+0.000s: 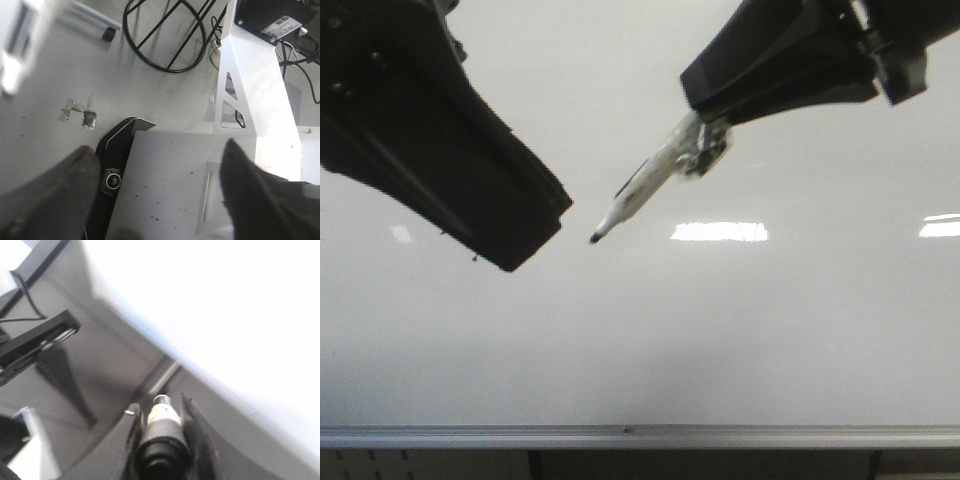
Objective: Write number 1 on whiteboard
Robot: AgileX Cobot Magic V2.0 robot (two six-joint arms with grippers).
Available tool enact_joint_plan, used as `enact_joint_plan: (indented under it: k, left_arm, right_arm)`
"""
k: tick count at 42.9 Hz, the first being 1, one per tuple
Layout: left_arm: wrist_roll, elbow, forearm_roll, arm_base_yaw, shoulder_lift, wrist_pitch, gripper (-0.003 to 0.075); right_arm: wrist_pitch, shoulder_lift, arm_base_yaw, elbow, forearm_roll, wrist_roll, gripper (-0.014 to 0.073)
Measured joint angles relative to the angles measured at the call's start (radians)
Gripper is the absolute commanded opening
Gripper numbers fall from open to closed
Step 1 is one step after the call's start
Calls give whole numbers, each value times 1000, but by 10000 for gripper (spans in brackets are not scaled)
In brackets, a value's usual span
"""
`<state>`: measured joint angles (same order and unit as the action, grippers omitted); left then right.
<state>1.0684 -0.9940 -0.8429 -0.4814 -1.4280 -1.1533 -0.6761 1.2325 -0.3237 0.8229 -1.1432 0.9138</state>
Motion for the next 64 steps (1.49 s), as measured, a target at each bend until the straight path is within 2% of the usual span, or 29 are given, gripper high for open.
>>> enact_joint_plan:
  k: [7,9,14,19,23,28,32,37,46,64]
  left_arm:
    - [0,-9,4,0,0,6,26]
    - [0,-9,8,0,0,8,-18]
    - [0,-9,17,0,0,30,-20]
    - [-26,-9,32,0,4,116,-20]
    - [-135,-5,110,0,37,230,-20]
    - [-330,47,243,0,116,393,-20]
    - [-488,114,333,0,190,512,-20]
    - [-605,215,366,0,287,653,-20]
    - [-674,359,368,0,424,881,-20]
    - [-677,389,368,0,441,924,-20]
  right_arm:
    - [123,-111,0,-4,91,-4,-87]
    - [180,-137,0,-13,105,-4,-87]
    - [340,-201,0,-62,111,-8,-87]
    - [524,-259,0,-127,111,-8,-87]
    - [655,-290,0,-162,107,-8,-87]
    - [744,-300,0,-168,100,-1,-87]
    - [775,-296,0,-168,97,3,-87]
    - [782,-264,0,-155,93,3,-87]
    - [782,-186,0,-82,87,3,-87]
    - [782,-24,0,134,68,6,-87]
